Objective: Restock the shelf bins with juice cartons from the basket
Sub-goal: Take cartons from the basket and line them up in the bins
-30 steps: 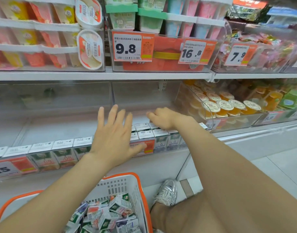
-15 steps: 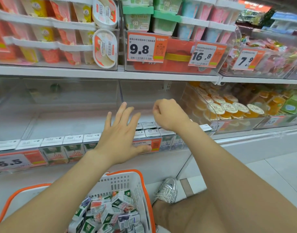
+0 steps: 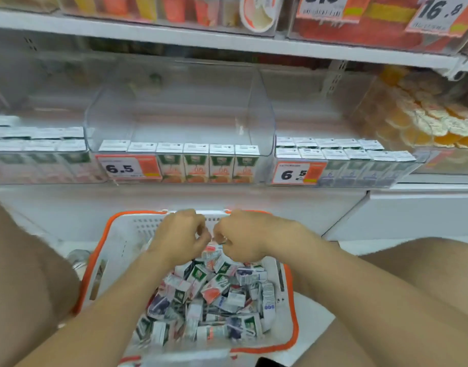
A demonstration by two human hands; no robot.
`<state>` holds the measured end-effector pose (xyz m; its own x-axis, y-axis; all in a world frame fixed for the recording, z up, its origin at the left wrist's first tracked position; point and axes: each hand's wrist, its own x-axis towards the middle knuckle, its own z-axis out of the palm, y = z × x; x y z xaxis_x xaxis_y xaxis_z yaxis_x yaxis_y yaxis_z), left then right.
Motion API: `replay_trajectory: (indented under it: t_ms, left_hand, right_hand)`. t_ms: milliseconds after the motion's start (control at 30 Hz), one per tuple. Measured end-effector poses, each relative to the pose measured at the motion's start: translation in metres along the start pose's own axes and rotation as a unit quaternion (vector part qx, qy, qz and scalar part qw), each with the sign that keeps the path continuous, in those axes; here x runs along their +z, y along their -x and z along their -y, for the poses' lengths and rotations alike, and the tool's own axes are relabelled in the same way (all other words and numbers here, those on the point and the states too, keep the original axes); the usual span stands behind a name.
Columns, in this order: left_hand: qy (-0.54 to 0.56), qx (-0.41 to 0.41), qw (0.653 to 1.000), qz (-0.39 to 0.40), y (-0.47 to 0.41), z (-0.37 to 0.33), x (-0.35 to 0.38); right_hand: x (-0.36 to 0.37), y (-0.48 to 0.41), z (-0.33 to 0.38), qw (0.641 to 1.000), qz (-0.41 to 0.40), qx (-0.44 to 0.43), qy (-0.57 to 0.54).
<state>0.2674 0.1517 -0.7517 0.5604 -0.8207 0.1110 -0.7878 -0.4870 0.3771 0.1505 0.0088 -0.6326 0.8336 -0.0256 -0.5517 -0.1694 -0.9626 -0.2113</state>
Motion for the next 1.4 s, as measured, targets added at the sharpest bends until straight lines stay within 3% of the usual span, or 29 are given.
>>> replay_trajectory:
  t_ms: [100,267,500,700,900,1133,1233,1400]
  left_hand:
    - [-0.004,-0.142,0.985,0.093,0.014,0.034,0.023]
    - [-0.017,-0.225,0.959,0.173,0.035,0.065,0.052]
    - [0.083,-0.249,0.949,0.177,0.021,0.064,0.091]
    - [0.09,-0.274,0.94,0.183,0.017,0.071,0.116]
    - [0.106,-0.263,0.949,0.134,0.018,0.069,0.122]
    - [0.169,-0.315,0.933,0.034,0.013,0.075,0.091]
    - [0.193,-0.317,0.925,0.08,0.01,0.075,0.064]
    - [0.221,-0.233,0.923,0.212,0.009,0.046,-0.001]
  right_hand:
    - [0.027,-0.036,-0.008,0.999,0.037,0.012,0.016]
    - [0.062,-0.084,-0.035,0.997,0.048,0.057,0.029]
    - [0.098,-0.119,-0.084,0.99,0.023,0.131,-0.042]
    - [0.138,-0.132,-0.094,0.981,0.011,0.161,-0.103]
    - [0.158,-0.143,-0.096,0.985,-0.018,0.161,-0.055]
    - [0.132,-0.145,-0.095,0.979,-0.049,0.151,-0.125]
    - [0.111,-0.135,-0.084,0.966,-0.061,0.115,-0.223]
    - [0.068,-0.103,-0.045,0.932,-0.12,0.061,-0.337]
